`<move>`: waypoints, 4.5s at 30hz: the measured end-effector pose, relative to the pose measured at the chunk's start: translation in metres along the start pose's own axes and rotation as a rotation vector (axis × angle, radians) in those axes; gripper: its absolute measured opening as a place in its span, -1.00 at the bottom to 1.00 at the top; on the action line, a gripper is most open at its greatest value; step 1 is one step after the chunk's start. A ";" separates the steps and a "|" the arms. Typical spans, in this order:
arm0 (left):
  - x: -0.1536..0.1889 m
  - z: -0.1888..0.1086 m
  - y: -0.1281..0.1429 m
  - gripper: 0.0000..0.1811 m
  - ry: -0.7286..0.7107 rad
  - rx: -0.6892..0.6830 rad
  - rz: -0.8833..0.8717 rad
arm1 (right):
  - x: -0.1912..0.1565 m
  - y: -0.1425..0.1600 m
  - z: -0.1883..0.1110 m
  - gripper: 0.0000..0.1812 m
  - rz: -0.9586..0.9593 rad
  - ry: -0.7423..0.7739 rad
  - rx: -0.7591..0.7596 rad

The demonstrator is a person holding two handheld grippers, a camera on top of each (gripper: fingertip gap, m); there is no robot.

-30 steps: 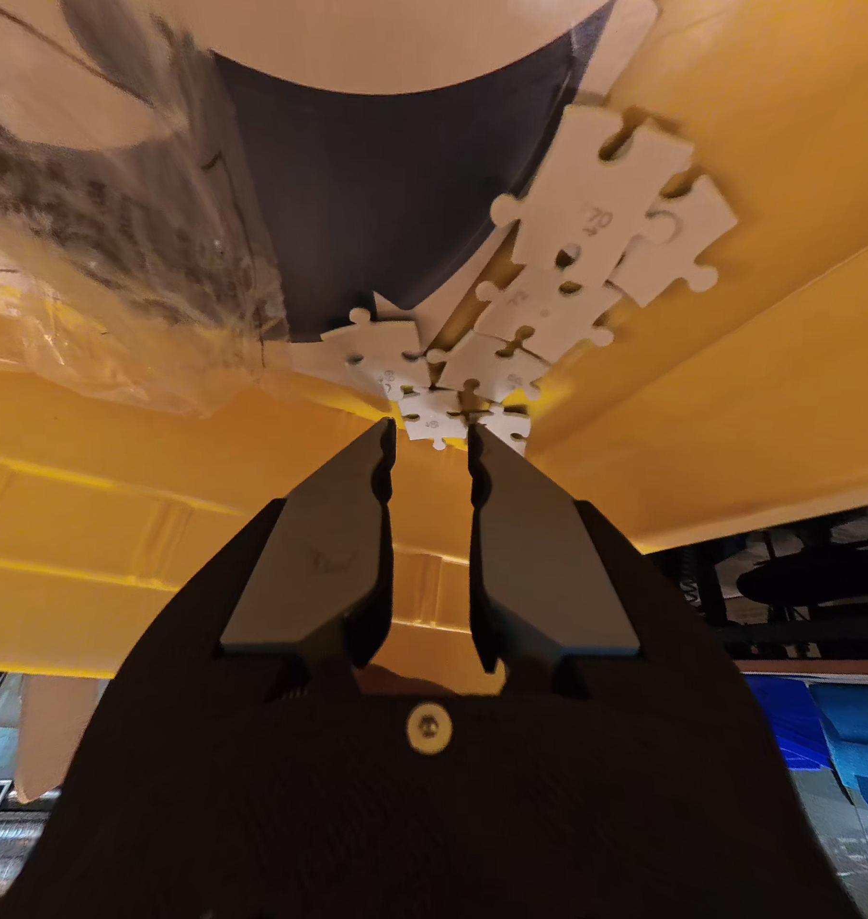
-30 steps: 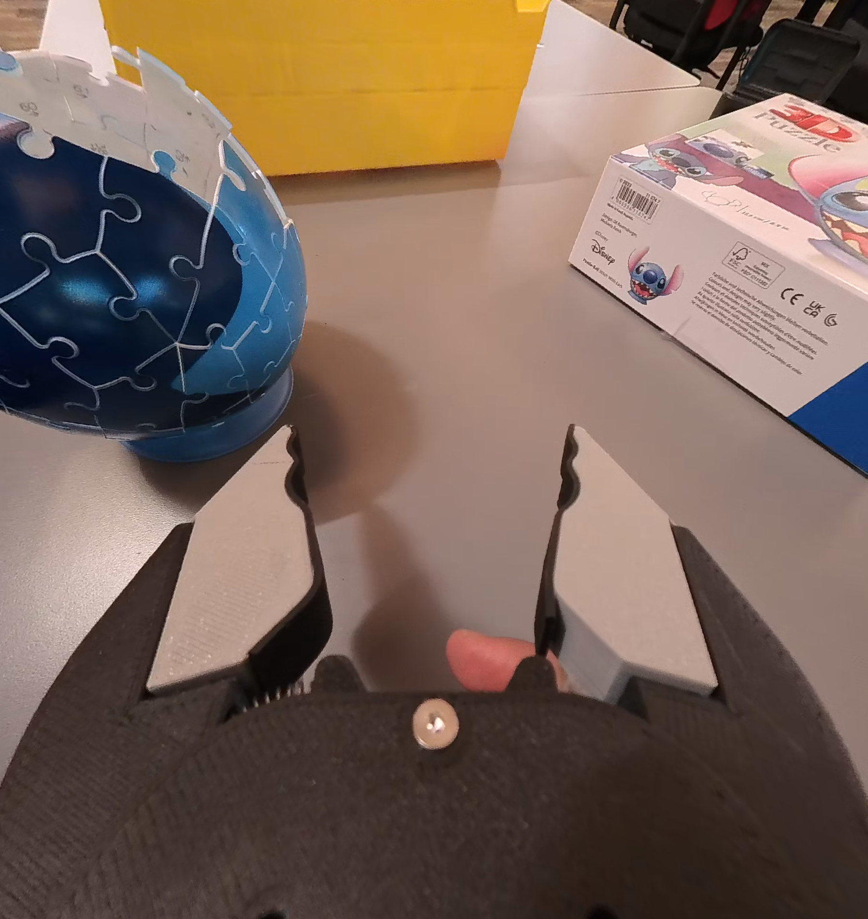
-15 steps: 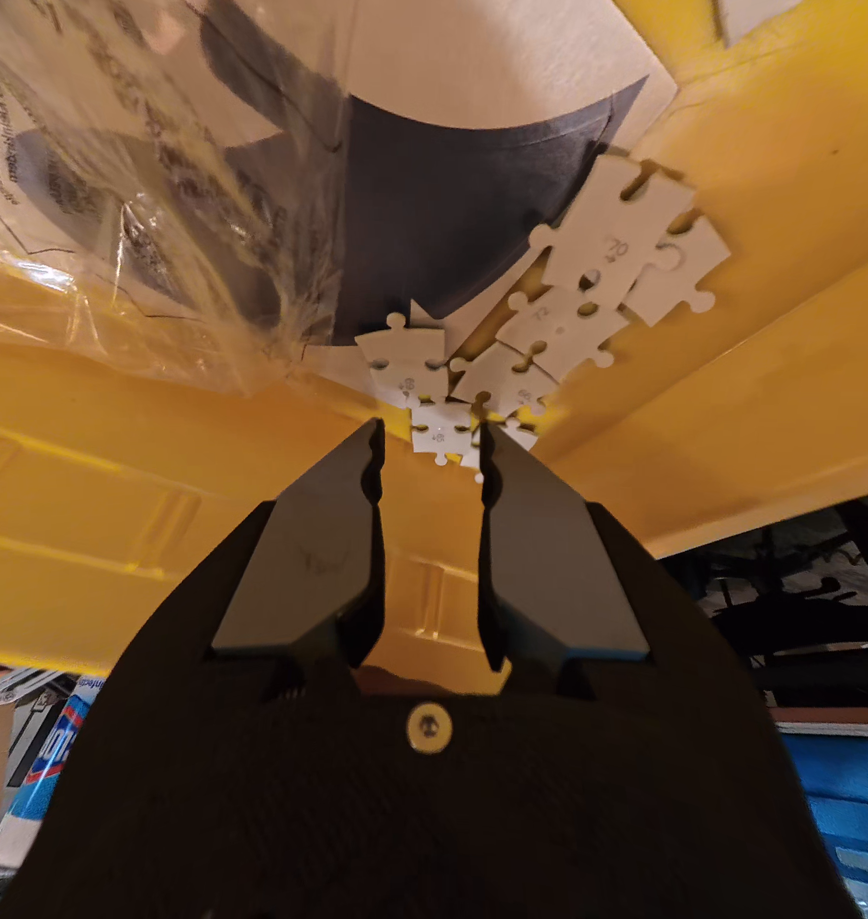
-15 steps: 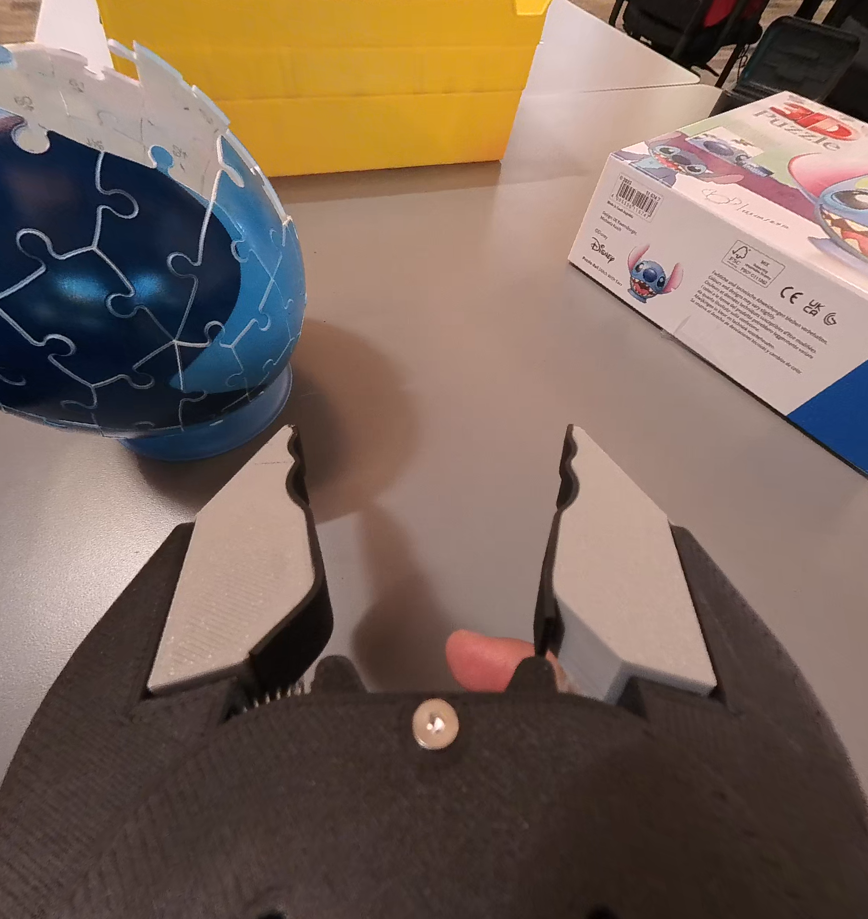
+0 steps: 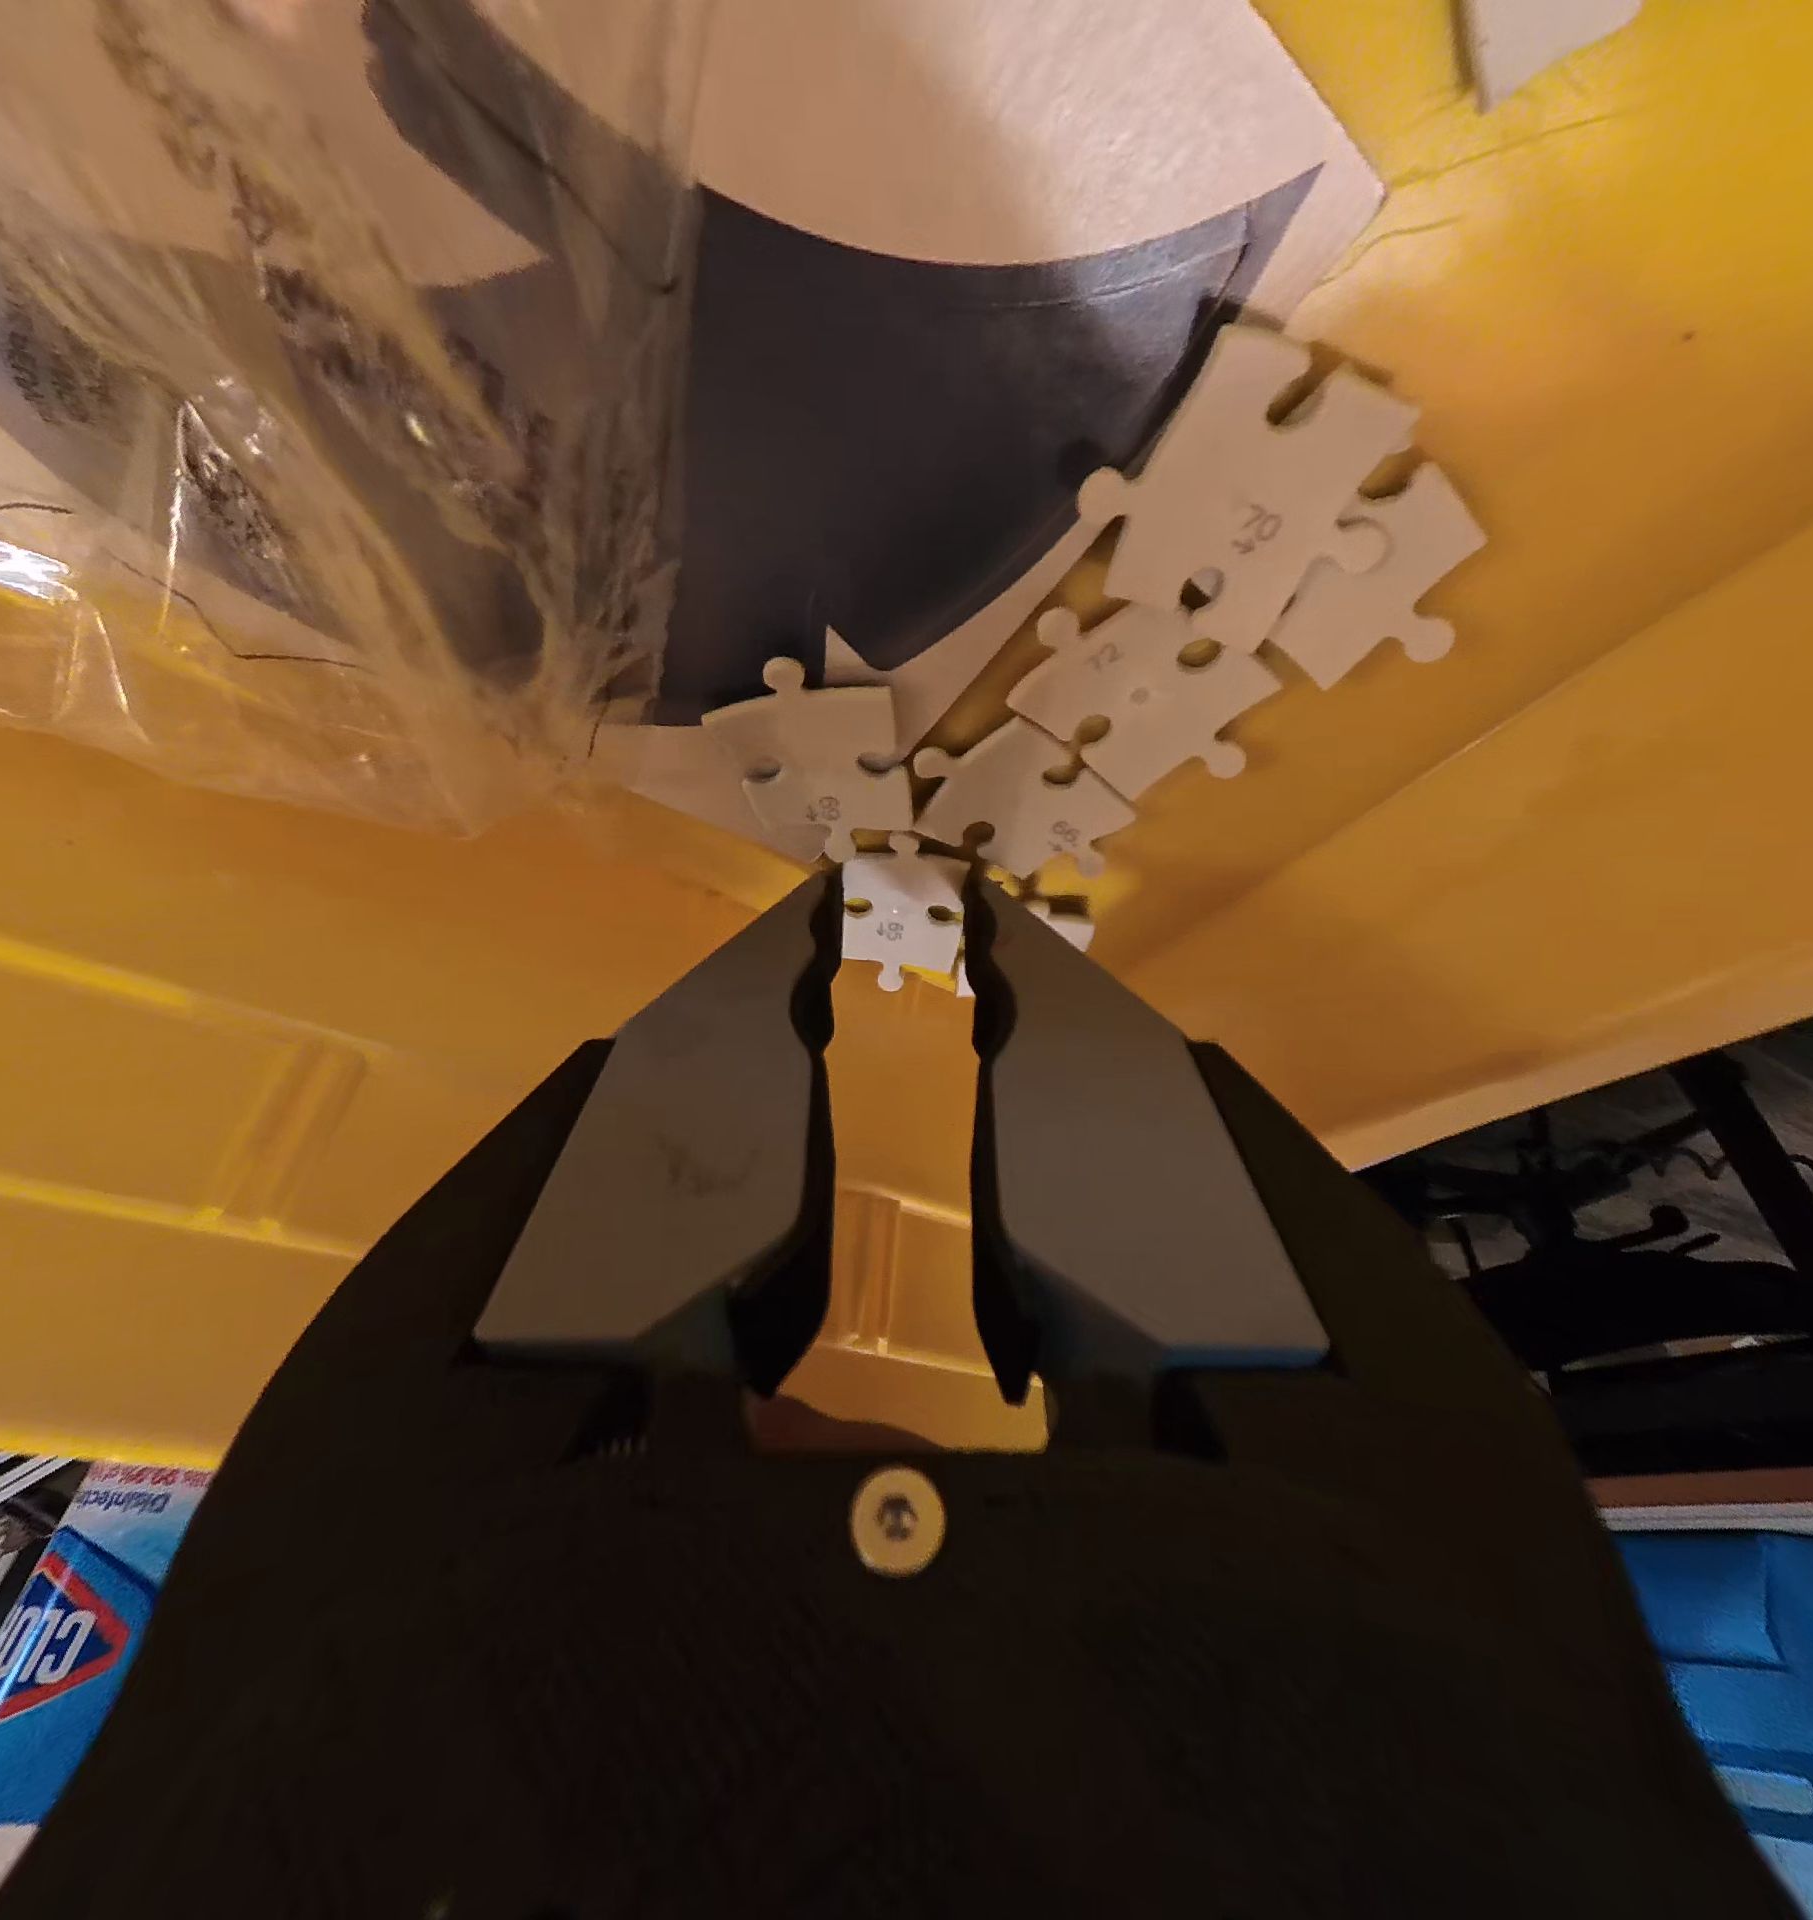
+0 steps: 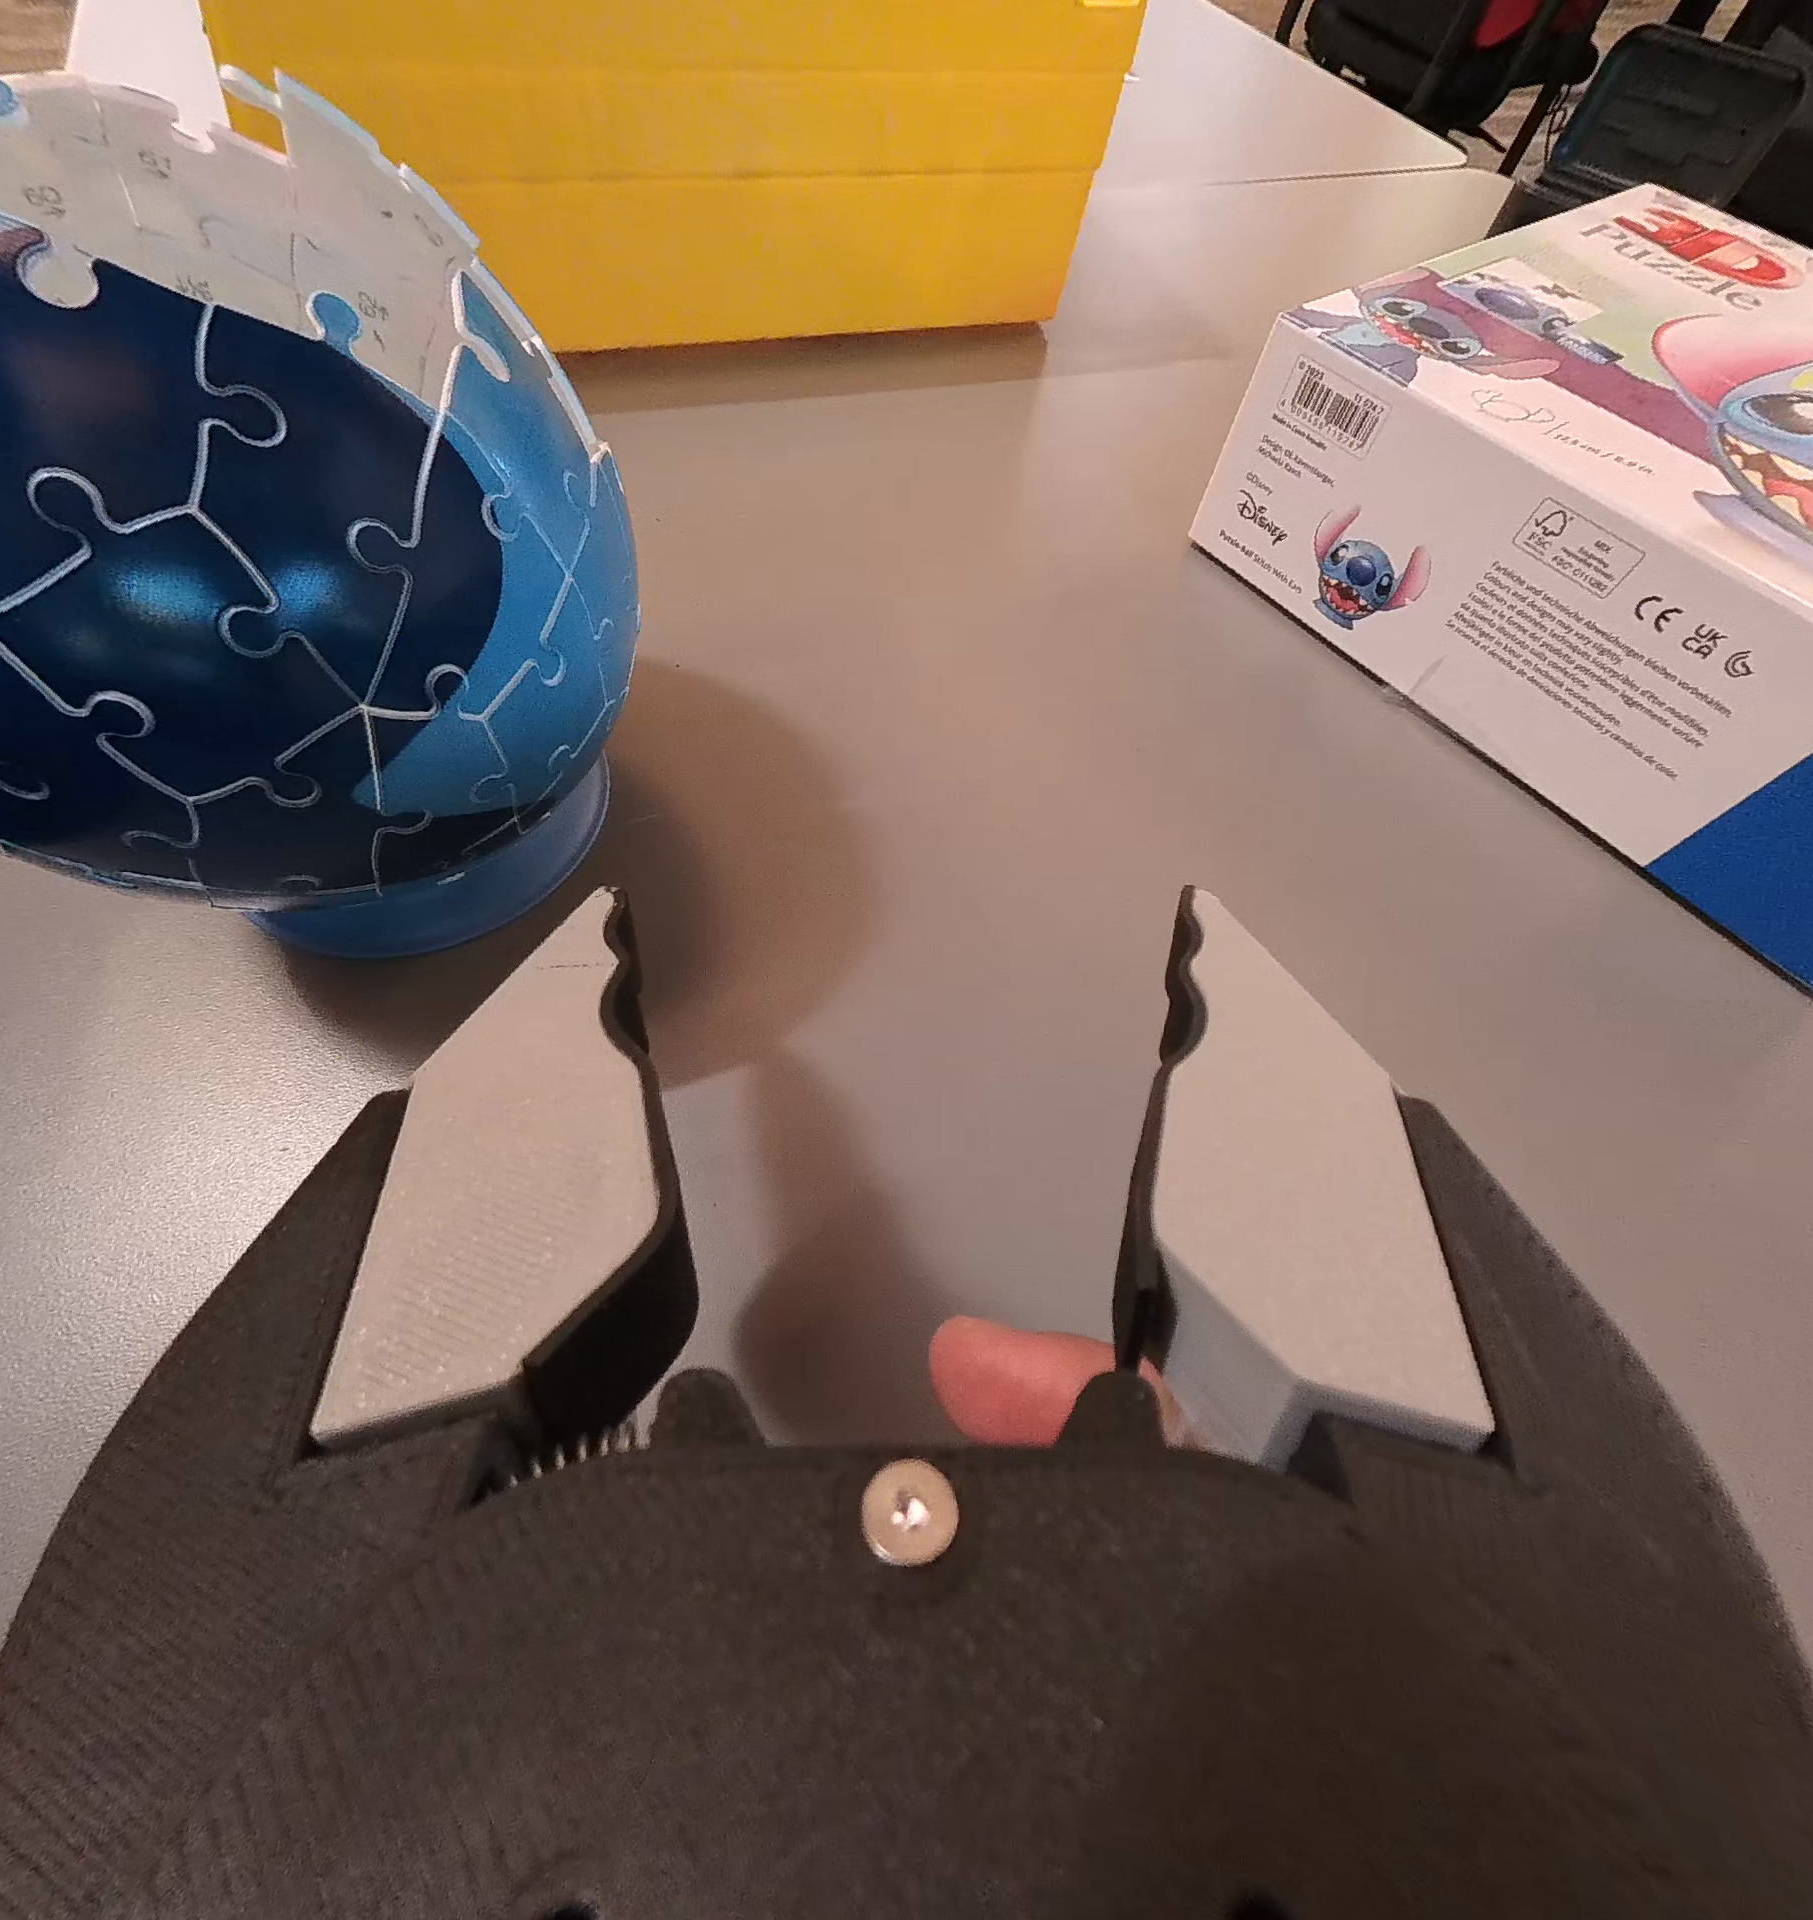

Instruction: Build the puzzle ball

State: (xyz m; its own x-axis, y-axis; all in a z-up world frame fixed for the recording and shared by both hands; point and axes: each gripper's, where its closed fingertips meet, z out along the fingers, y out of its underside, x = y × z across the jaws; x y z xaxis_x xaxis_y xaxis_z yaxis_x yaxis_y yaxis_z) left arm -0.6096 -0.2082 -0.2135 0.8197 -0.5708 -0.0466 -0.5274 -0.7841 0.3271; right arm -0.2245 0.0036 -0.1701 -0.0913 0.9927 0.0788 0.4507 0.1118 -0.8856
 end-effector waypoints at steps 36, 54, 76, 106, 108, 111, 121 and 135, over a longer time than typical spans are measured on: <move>0.195 -0.346 -0.300 -1.00 -0.170 1.507 0.008 | 0.024 -0.063 -0.058 -0.11 -0.002 0.111 0.314; 0.192 -0.307 -0.214 -0.89 -0.290 1.547 -0.210 | 0.194 0.066 -0.168 -0.21 0.434 0.487 0.083; 0.153 -0.218 -0.184 -0.71 -0.249 1.602 -0.408 | 0.287 0.096 -0.051 -0.99 0.281 0.598 -0.333; 0.149 -0.204 -0.164 -0.69 -0.250 1.542 -0.452 | 0.171 0.078 -0.039 -0.72 0.051 0.135 -0.256; 0.146 -0.202 -0.165 -0.69 -0.254 1.536 -0.457 | 0.163 0.079 -0.043 -0.76 0.045 0.125 -0.258; 0.141 -0.196 -0.168 -0.69 -0.262 1.523 -0.467 | 0.155 0.079 -0.046 -0.88 0.026 0.122 -0.256; 0.132 -0.181 -0.177 -0.68 -0.246 1.512 -0.488 | 0.154 0.074 -0.044 -1.00 -0.015 0.161 -0.237; 0.113 -0.161 -0.202 -0.70 -0.309 1.594 -0.572 | 0.181 0.050 -0.063 -0.92 0.072 0.272 -0.036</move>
State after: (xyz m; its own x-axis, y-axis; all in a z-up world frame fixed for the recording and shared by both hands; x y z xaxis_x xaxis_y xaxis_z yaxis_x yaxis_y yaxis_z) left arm -0.3744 -0.0751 -0.1327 0.9987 -0.0269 -0.0424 -0.0475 -0.2293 -0.9722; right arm -0.1629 0.1921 -0.1712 0.1815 0.9732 0.1409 0.4791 0.0376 -0.8769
